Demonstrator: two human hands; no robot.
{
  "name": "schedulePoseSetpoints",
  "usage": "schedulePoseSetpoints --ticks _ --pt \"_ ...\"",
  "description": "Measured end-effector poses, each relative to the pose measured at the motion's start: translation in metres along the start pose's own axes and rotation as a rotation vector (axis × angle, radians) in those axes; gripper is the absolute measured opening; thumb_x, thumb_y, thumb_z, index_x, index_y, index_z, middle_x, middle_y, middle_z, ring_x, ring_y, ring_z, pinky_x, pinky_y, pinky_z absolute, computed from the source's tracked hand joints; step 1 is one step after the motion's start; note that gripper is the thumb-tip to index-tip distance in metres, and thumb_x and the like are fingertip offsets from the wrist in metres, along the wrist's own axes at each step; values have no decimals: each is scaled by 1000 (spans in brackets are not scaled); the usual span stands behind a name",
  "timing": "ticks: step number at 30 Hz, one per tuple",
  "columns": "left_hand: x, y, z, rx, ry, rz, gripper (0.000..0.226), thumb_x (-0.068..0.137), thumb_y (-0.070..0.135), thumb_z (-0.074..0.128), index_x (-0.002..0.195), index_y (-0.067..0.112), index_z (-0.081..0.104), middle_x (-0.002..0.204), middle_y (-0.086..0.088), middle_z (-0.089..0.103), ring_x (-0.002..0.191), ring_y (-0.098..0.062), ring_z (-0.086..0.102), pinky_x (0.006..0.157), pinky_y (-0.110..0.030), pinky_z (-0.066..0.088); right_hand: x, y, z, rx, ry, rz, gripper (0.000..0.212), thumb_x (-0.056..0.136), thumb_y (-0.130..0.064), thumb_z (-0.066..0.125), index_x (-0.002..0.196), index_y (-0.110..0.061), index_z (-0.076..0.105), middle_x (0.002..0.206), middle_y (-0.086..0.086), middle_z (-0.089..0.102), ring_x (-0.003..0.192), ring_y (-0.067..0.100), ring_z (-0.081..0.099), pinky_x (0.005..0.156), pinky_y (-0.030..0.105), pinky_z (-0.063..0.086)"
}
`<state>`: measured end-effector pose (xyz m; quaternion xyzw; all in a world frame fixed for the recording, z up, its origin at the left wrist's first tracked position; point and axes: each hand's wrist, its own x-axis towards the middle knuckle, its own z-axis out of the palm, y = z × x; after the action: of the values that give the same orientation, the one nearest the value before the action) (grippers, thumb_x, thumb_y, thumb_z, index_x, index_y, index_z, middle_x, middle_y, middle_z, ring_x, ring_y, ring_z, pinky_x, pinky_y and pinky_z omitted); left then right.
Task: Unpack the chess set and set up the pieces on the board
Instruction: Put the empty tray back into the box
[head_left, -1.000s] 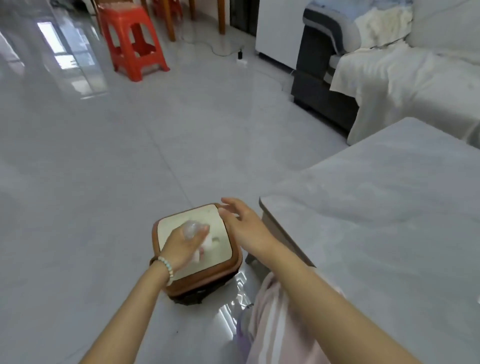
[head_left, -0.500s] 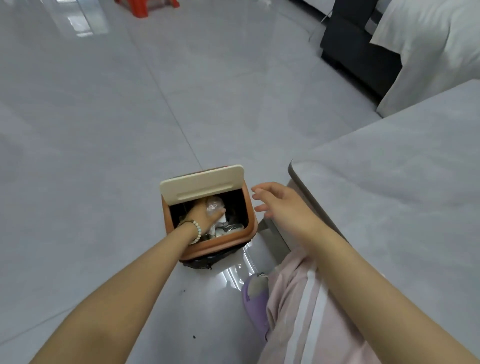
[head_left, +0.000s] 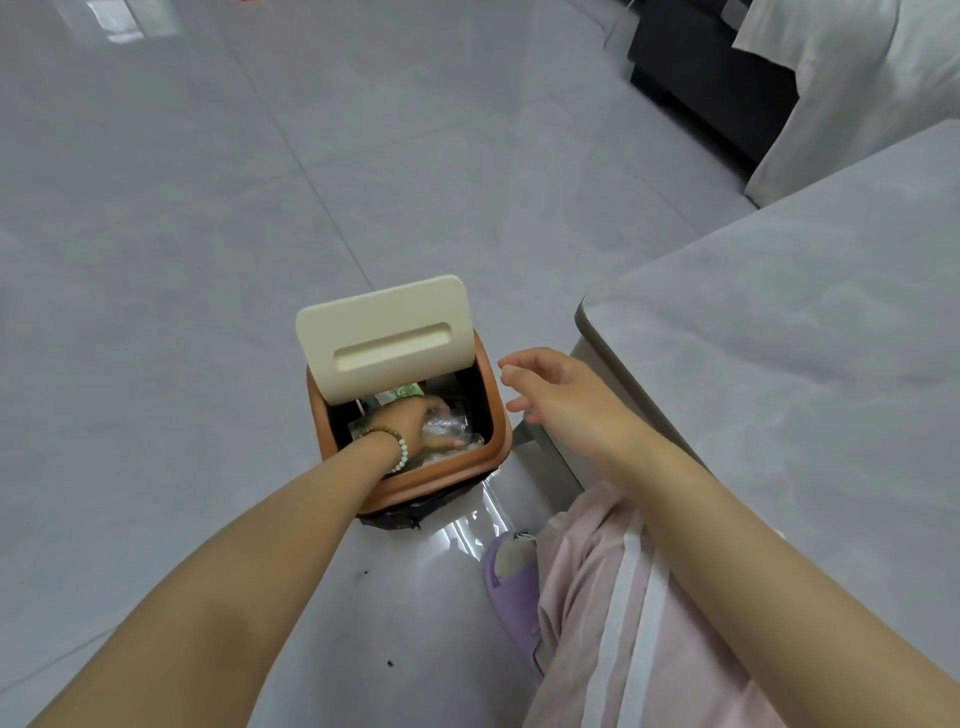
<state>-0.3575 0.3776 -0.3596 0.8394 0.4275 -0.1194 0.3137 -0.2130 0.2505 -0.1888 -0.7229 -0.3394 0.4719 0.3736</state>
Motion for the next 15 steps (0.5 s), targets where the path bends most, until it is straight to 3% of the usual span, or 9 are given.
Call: schedulePoseSetpoints --ticks 2,4,6,7,8,10,12,14,15 --pt "1 2 -1 -134 -26 -13 57 72 40 76 121 25 48 99 -4 61 90 -21 58 88 -28 48 0 -1 0 6 2 -3 10 93 -26 51 98 -25 60 93 -8 63 93 17 64 82 25 47" --pt "3 1 1 -299 -58 -49 40 77 25 74 107 22 47 76 -3 59 73 -17 55 78 -23 50 -1 -2 0 6 4 -1 12 93 -26 51 101 -24 60 96 -6 63 94 18 64 82 25 47" --pt "2 3 3 -352 -46 -39 24 81 32 68 90 25 47 70 1 55 70 -16 54 77 -31 49 -1 -2 0 3 3 3 14 94 -26 51 103 -22 60 99 -4 63 94 18 64 82 24 46" --pt "1 8 2 -389 -80 -45 14 87 38 59 88 26 52 76 2 57 75 -16 55 79 -32 48 -1 -1 1 4 2 5 14 94 -25 51 104 -21 60 99 -3 63 92 18 63 80 23 46" --pt "2 12 1 -398 -135 -68 23 93 43 45 93 25 59 85 2 60 83 -17 56 83 -30 46 0 -1 1 6 -1 6 15 94 -25 51 105 -21 60 100 -3 62 89 16 63 78 22 46" --pt "10 11 8 -473 -240 -149 60 95 56 21 110 17 64 109 -2 63 100 -19 57 96 -29 41 0 -1 1 5 -6 12 17 94 -25 51 107 -19 60 99 -3 62 87 15 62 74 20 45" --pt "27 -2 23 -464 -219 -193 82 77 77 16 109 20 66 129 -7 56 115 -24 52 107 -37 34 1 0 1 -6 -9 18 17 94 -25 51 107 -19 60 98 -4 62 90 15 62 75 20 45" --pt "39 -13 39 -342 -221 -157 73 80 73 20 108 23 65 136 -9 49 123 -26 47 110 -40 29 2 1 1 -10 -10 28 17 94 -26 51 107 -20 61 98 -6 63 94 14 62 78 21 45" --pt "34 -8 38 -323 -227 -170 64 89 63 23 120 21 59 140 -7 45 127 -25 42 112 -39 26 2 1 1 -12 -9 35 17 94 -27 51 107 -21 61 99 -6 63 95 14 62 81 22 46"
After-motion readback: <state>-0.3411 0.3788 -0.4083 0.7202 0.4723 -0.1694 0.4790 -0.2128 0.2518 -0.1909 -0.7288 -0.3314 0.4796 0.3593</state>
